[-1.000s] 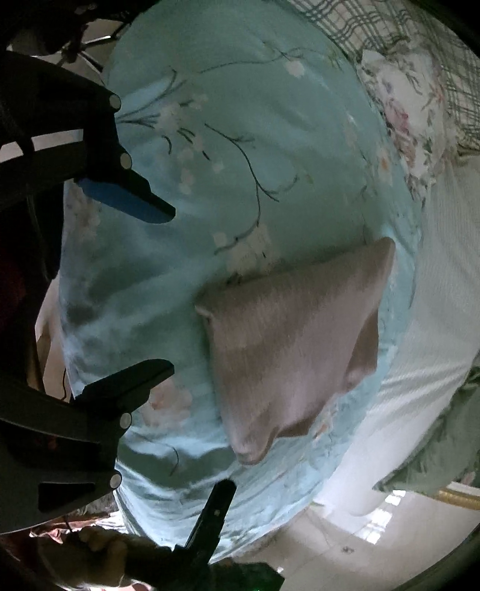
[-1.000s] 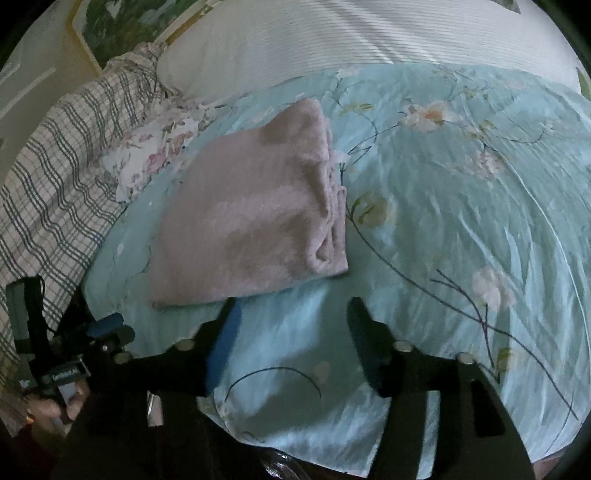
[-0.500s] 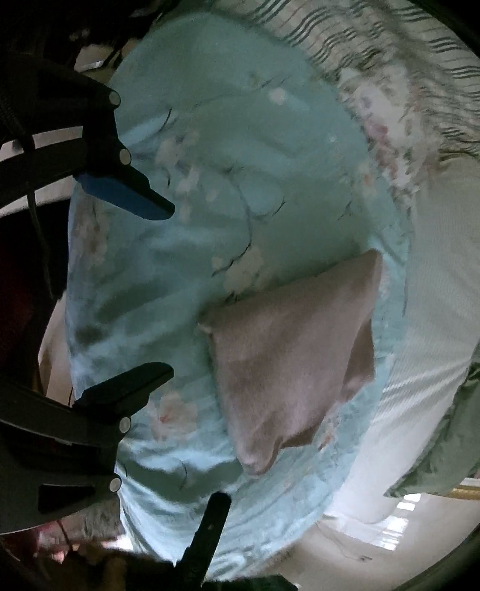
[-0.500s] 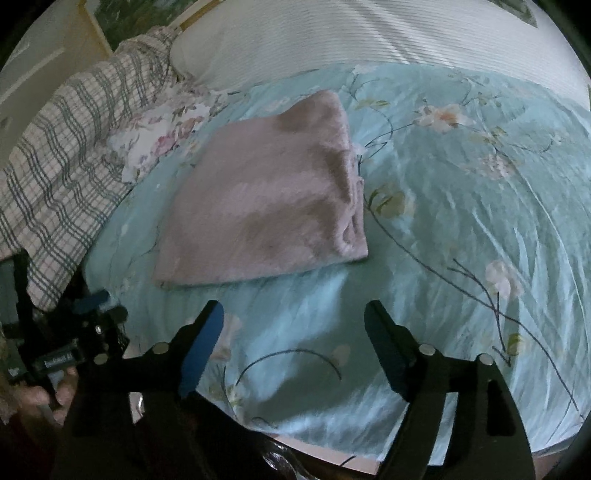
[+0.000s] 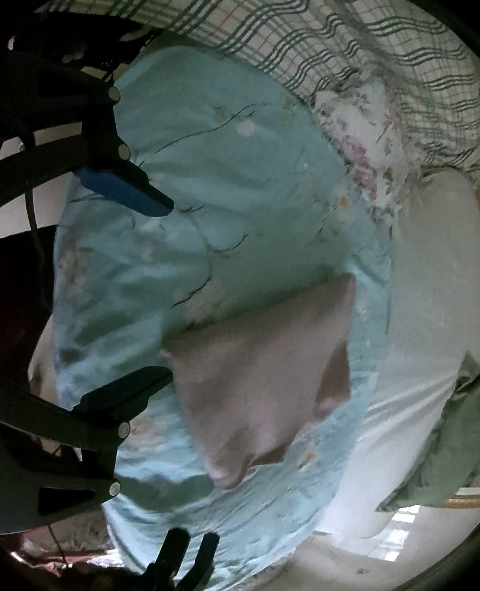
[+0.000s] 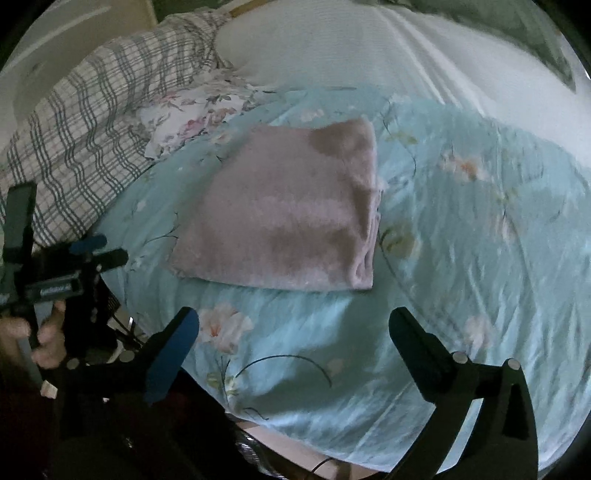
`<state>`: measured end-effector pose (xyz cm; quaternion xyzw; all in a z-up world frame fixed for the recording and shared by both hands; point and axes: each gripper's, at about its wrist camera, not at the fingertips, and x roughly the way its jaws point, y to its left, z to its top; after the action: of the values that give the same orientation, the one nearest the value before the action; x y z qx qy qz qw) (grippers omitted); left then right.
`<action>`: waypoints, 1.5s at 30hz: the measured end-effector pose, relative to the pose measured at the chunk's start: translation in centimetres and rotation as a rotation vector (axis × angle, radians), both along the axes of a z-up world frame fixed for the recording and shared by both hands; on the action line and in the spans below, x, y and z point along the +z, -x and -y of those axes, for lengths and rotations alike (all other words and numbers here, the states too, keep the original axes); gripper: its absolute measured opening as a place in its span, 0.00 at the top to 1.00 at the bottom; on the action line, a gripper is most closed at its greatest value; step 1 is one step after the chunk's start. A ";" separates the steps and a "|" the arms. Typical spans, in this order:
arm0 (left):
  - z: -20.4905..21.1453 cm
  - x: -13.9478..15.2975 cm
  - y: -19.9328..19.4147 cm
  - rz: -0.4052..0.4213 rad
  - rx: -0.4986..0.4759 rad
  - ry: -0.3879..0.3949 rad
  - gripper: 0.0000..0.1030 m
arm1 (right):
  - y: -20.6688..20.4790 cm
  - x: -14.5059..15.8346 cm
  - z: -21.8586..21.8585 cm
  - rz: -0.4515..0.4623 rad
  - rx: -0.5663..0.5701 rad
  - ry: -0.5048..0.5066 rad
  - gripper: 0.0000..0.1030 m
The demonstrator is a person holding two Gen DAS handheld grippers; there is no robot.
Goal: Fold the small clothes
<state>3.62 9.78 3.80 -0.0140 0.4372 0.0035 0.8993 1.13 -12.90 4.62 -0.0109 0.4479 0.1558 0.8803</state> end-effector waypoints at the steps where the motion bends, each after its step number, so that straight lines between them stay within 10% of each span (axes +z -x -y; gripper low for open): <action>1: 0.1 0.0 -0.3 0.002 0.004 -0.010 0.16 | -0.1 0.1 -0.1 0.004 0.006 0.010 0.00; 45: 2.8 -1.3 -6.0 -0.038 -0.029 -0.176 0.15 | -8.1 -1.6 -1.7 -0.045 0.032 0.027 0.00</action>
<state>9.58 7.02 2.50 0.0716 0.4522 0.0290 0.8886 9.25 -11.22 3.06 -0.0264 0.4695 0.1638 0.8672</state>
